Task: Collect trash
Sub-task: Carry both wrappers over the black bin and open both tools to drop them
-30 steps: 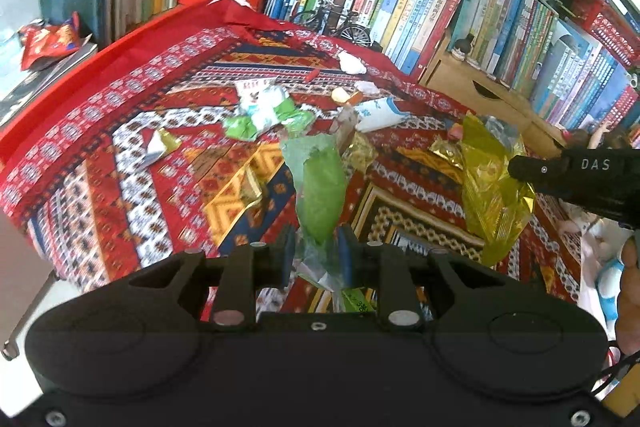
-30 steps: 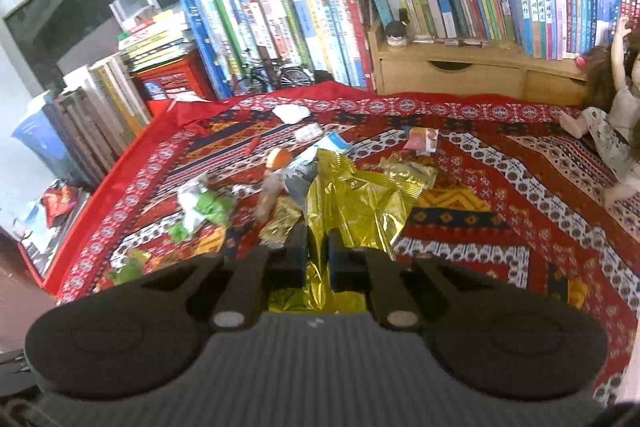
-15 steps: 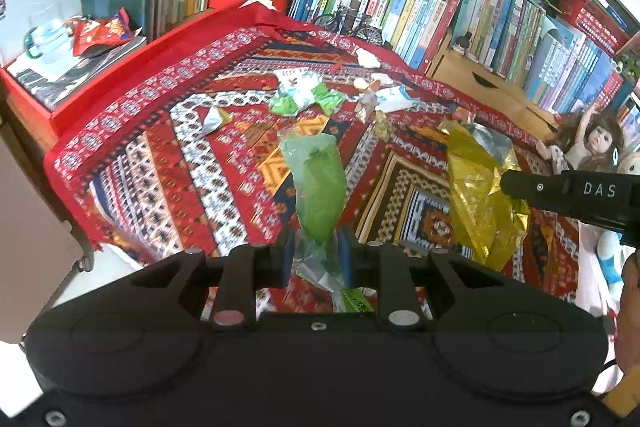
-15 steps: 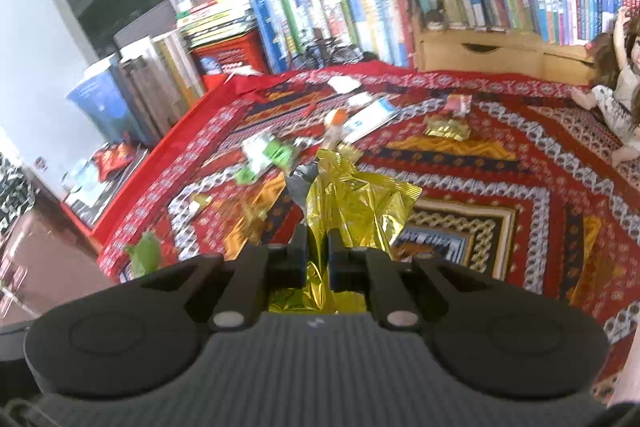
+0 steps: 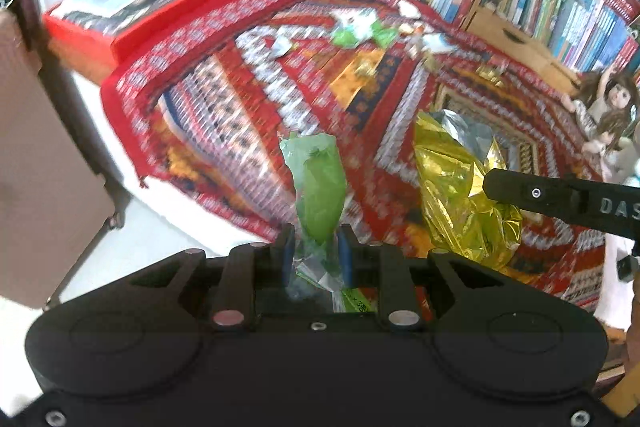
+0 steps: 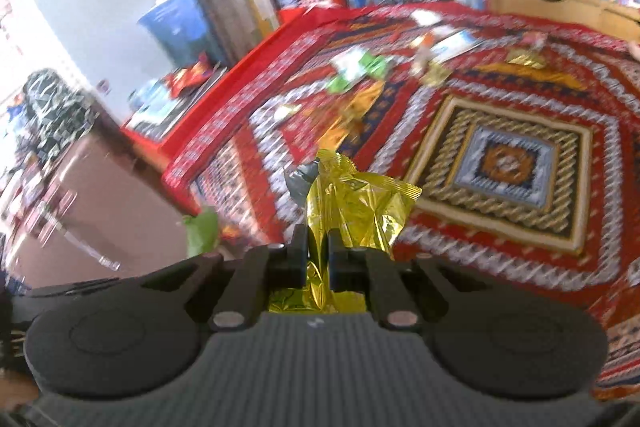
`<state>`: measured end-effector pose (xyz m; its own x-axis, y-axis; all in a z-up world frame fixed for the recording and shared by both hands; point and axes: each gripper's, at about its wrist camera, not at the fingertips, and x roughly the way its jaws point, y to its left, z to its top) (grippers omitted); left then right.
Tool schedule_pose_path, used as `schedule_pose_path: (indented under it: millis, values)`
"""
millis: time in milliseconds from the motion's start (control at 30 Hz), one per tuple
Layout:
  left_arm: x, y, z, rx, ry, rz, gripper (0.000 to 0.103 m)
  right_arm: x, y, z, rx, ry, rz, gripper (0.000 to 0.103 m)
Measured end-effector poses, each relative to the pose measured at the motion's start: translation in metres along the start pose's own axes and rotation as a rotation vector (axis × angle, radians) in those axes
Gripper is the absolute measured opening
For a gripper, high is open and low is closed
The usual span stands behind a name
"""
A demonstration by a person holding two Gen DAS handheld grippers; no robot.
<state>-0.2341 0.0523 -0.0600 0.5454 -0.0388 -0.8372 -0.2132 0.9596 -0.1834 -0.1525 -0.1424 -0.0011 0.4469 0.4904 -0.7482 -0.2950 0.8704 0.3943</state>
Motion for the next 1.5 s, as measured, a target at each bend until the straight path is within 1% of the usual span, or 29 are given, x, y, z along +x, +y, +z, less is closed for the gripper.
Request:
schedule_pose_path:
  millis: [200,333,533,667,800,967,1033,1133,1167,1233,1267,1300,1333,1367,1433,1467,1500]
  values:
    - [0.009,0.033,-0.034,-0.017,0.06,0.031,0.022,0.02,0.024,-0.033,-0.023,0.088,0.062,0.013]
    - [0.021,0.05,-0.053,-0.017,0.102,0.046,0.022,0.039,0.027,-0.054,-0.002,0.162,0.12,0.013]
    - [0.052,0.073,-0.078,-0.017,0.186,0.072,0.022,0.082,0.024,-0.083,0.032,0.293,0.156,0.013]
    - [0.077,0.083,-0.088,0.011,0.235,0.079,0.022,0.11,0.021,-0.099,0.035,0.357,0.141,0.013]
    - [0.1,0.087,-0.093,0.028,0.263,0.077,0.022,0.137,0.014,-0.109,0.054,0.4,0.122,0.013]
    - [0.128,0.089,-0.095,0.033,0.275,0.047,0.022,0.159,0.007,-0.113,0.079,0.422,0.094,0.014]
    - [0.14,0.089,-0.098,0.049,0.288,0.048,0.022,0.169,0.002,-0.113,0.084,0.431,0.085,0.014]
    - [0.156,0.091,-0.101,0.044,0.303,0.051,0.023,0.181,-0.006,-0.116,0.098,0.448,0.06,0.015]
    - [0.161,0.091,-0.102,0.038,0.31,0.048,0.023,0.184,-0.007,-0.117,0.105,0.451,0.051,0.018]
    - [0.167,0.091,-0.103,0.036,0.323,0.05,0.025,0.189,-0.009,-0.117,0.114,0.447,0.034,0.02]
    - [0.169,0.09,-0.103,0.039,0.326,0.05,0.031,0.19,-0.009,-0.118,0.117,0.443,0.031,0.026]
    - [0.17,0.089,-0.103,0.043,0.327,0.05,0.039,0.19,-0.01,-0.118,0.118,0.44,0.028,0.036]
    - [0.171,0.088,-0.103,0.046,0.325,0.051,0.042,0.193,-0.01,-0.118,0.118,0.439,0.03,0.047]
    - [0.171,0.087,-0.104,0.05,0.323,0.051,0.044,0.195,-0.011,-0.118,0.116,0.44,0.031,0.052]
    - [0.173,0.085,-0.103,0.053,0.331,0.054,0.044,0.198,-0.008,-0.118,0.107,0.445,0.03,0.054]
    - [0.174,0.085,-0.103,0.052,0.337,0.057,0.047,0.2,-0.007,-0.118,0.103,0.449,0.029,0.054]
    - [0.175,0.085,-0.103,0.048,0.344,0.061,0.051,0.2,-0.006,-0.118,0.099,0.451,0.028,0.055]
